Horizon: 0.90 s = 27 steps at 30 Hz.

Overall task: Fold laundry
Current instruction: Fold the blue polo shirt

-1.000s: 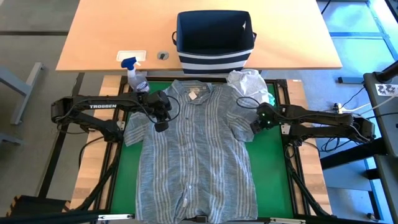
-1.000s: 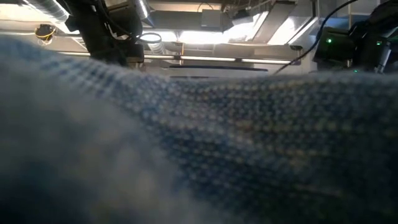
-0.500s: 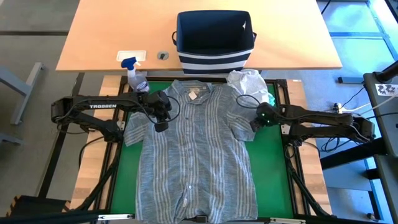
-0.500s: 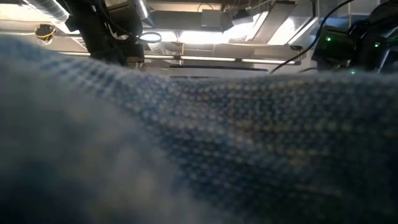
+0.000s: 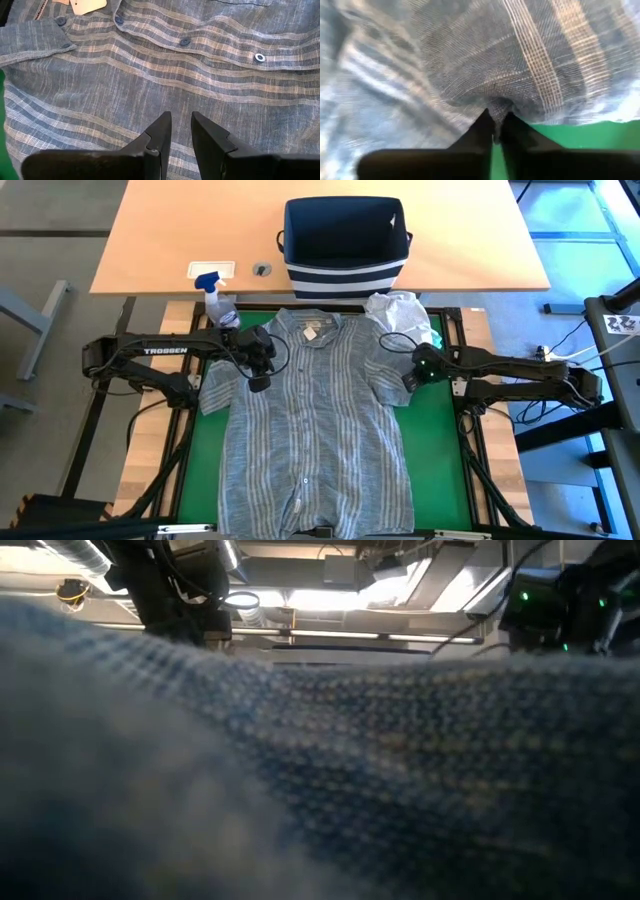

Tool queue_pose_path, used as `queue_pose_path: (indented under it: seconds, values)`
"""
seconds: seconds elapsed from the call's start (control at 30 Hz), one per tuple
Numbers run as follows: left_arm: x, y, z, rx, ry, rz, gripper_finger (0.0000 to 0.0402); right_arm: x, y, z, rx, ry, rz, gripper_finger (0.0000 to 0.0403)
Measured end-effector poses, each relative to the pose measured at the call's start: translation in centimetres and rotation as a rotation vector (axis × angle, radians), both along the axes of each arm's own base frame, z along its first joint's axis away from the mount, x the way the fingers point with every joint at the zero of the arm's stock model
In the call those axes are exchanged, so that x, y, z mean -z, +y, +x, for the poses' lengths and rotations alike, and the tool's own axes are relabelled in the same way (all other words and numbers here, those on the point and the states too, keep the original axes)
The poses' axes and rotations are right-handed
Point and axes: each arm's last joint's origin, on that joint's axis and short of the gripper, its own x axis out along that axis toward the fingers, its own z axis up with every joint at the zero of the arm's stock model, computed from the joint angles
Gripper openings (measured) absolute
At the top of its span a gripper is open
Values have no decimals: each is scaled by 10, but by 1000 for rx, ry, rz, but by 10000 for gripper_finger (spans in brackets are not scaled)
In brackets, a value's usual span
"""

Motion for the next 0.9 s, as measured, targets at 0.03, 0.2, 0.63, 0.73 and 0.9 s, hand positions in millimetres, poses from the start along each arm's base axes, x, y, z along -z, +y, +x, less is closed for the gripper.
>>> queue_pose_path:
  seconds: [0.03,0.2,0.63,0.73,0.9]
  values:
    - [0,0,0,0,0,0,70,-6,0,1,-3,-1,6,15]
    - [0,0,0,0,0,0,70,-50,-2,11,-41,-76,17,25]
    - [0,0,0,6,0,4,70,-97,-13,49,-69,-470,4,4]
    - [0,0,0,6,0,4,70,-93,-18,66,-84,-515,1,9]
    - [0,0,0,6,0,4,70,-84,-29,100,-130,-629,-14,6]
